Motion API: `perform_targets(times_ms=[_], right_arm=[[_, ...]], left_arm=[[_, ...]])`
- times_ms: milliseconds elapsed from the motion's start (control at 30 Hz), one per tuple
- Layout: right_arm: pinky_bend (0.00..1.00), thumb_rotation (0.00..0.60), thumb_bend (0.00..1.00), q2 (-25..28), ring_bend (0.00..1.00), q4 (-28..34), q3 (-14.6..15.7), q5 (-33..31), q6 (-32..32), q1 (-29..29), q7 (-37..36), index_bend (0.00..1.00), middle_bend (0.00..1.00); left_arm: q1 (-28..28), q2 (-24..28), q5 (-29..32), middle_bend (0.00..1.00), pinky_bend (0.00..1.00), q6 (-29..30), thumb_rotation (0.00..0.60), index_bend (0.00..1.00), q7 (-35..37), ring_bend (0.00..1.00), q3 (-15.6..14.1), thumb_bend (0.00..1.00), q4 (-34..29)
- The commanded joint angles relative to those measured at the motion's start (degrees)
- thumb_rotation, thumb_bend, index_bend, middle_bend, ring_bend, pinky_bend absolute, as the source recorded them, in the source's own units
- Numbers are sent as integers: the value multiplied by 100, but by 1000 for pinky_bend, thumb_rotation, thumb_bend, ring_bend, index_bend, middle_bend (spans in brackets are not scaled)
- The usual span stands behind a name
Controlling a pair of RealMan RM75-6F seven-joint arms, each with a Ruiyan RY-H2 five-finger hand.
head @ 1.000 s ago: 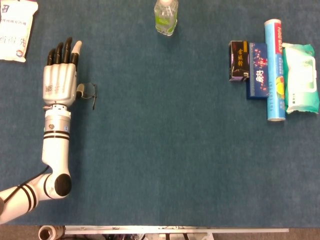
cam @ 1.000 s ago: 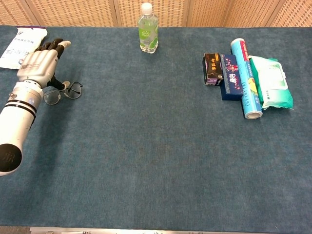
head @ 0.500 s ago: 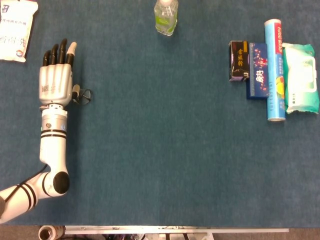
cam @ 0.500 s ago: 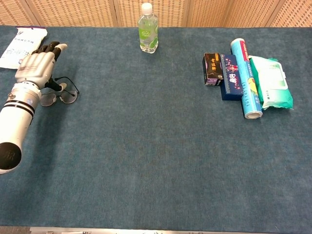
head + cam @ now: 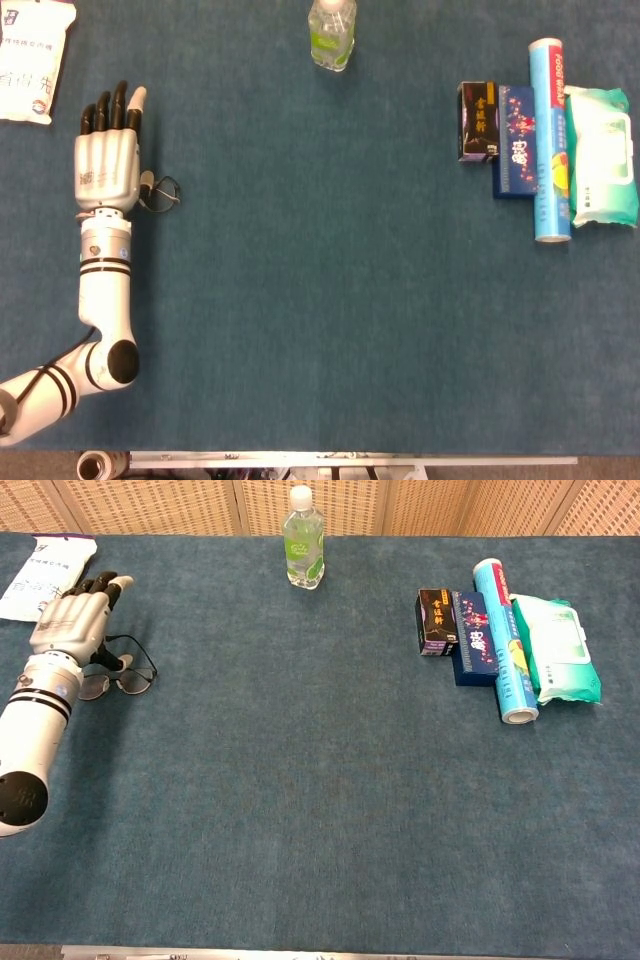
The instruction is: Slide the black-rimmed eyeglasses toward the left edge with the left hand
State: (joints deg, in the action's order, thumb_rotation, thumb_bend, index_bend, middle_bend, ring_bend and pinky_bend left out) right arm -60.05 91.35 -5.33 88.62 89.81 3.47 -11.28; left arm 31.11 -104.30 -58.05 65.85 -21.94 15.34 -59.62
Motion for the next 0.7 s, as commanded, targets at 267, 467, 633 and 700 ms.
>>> perform_targets(times_ms=[267,467,633,700], right_arm=[[213,600,349,-6,245,7,11,16,-5,1,13,531,439],[213,600,349,-18,245,18,33,50,-14,5,44,532,439],[213,600,349,-16,245,24,38,57,-17,7,44,532,439],[213,600,349,-12,245,26,39,59,-17,7,35,531,439]], left_arm=[[-186,541,-196,0,86,513,600,0,-13,0,135,248,-1028],[-356,1110,-280,0,86,912,600,0,-357,0,170,248,-2101],[-519,1565,-403,0,86,1269,600,0,-639,0,141,248,-3092],[-570,1706,-448,0,86,1381,600,0,-783,0,100,248,-3413]])
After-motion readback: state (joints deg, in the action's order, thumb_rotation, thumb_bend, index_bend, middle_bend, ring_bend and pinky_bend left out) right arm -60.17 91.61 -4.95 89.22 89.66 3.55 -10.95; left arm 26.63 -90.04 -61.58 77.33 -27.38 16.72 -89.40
